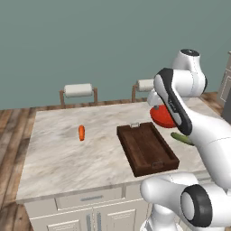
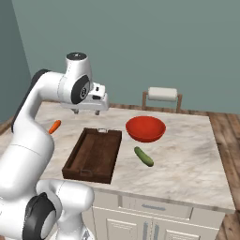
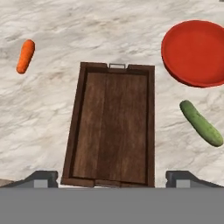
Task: Place the two vegetables and bowl onto the tray for setting up a vegetable dip station.
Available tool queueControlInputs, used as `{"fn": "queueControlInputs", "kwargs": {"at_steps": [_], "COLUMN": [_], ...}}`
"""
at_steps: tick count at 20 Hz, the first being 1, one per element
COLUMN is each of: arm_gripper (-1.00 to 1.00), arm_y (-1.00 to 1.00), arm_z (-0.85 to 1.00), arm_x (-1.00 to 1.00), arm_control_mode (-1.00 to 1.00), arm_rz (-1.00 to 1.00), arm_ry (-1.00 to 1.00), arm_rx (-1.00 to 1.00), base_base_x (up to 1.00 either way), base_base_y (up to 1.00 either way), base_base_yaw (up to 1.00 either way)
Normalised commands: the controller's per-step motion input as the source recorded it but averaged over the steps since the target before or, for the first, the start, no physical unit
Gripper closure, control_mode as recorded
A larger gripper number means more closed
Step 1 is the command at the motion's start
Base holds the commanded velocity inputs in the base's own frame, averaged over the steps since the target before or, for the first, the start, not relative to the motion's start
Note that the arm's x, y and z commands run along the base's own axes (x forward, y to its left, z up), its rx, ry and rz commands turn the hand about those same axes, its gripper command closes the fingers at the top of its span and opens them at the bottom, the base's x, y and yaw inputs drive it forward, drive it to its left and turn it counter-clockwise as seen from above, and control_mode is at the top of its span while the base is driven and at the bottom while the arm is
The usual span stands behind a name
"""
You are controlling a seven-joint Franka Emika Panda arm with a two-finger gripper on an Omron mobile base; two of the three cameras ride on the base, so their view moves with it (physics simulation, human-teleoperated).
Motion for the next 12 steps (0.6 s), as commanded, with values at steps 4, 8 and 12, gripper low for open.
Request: {"fn": "queueControlInputs", "kwargs": {"at_steps": [4,8,12], "arm_gripper": [-1.00,-1.00,-1.00], "arm_y": [-0.49,-0.53,-0.47], "arm_z": [-0.02,-0.11,-0.19], "arm_x": [-0.01,-0.01,0.00], "arm_control_mode": [-1.00,-1.00,-1.00], "arm_rz": [0.08,0.11,0.11], "arm_ry": [0.00,0.00,0.00], "arm_rx": [-0.01,-0.02,-0.05], "base_base_x": [0.00,0.00,0.00], "base_base_y": [0.00,0.00,0.00], "base_base_yaw": [0.00,0.00,0.00]}}
